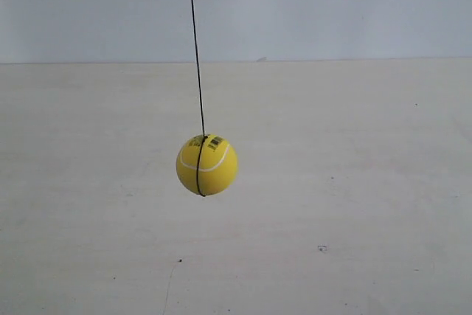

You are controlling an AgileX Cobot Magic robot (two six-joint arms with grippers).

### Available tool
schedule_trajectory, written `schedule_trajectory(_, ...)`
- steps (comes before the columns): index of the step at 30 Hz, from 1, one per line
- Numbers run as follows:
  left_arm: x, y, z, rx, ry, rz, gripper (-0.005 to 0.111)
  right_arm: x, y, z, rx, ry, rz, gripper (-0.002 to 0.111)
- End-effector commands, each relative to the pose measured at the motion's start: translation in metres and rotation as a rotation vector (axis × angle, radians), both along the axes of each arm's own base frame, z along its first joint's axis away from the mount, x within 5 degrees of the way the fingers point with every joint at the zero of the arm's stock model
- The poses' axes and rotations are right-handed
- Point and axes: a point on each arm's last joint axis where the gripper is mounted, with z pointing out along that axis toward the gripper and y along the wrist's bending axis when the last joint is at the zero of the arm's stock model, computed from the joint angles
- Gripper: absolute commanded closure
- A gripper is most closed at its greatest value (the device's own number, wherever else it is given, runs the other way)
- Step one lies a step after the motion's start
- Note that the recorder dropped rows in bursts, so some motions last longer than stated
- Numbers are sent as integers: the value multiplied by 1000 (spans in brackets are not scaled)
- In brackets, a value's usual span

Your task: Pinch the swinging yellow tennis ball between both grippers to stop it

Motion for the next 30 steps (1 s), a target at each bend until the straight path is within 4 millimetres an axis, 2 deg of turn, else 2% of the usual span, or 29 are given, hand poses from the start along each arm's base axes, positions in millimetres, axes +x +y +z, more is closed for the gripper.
schedule_trajectory(1, 0, 0, -1, -13, 2, 2, 102, -6, -11, -12, 43, 105, -169, 108)
schedule_trajectory(4, 0, 0, -1, -13, 2, 2, 102, -10, -13, -11, 20, 86, -209, 108)
schedule_trajectory(9, 0, 0, -1, -14, 1, 3, 102, -10, -15, -19, 19, 167, -229, 108)
schedule_trajectory(11, 0, 0, -1, -14, 1, 3, 102, -11, -17, -27, 28, 258, -249, 108)
schedule_trajectory(19, 0, 0, -1, -14, 1, 3, 102, -14, -18, -35, 80, 348, -266, 108)
schedule_trajectory(30, 0, 0, -1, -14, 1, 3, 102, -13, -17, -35, 85, 346, -265, 108)
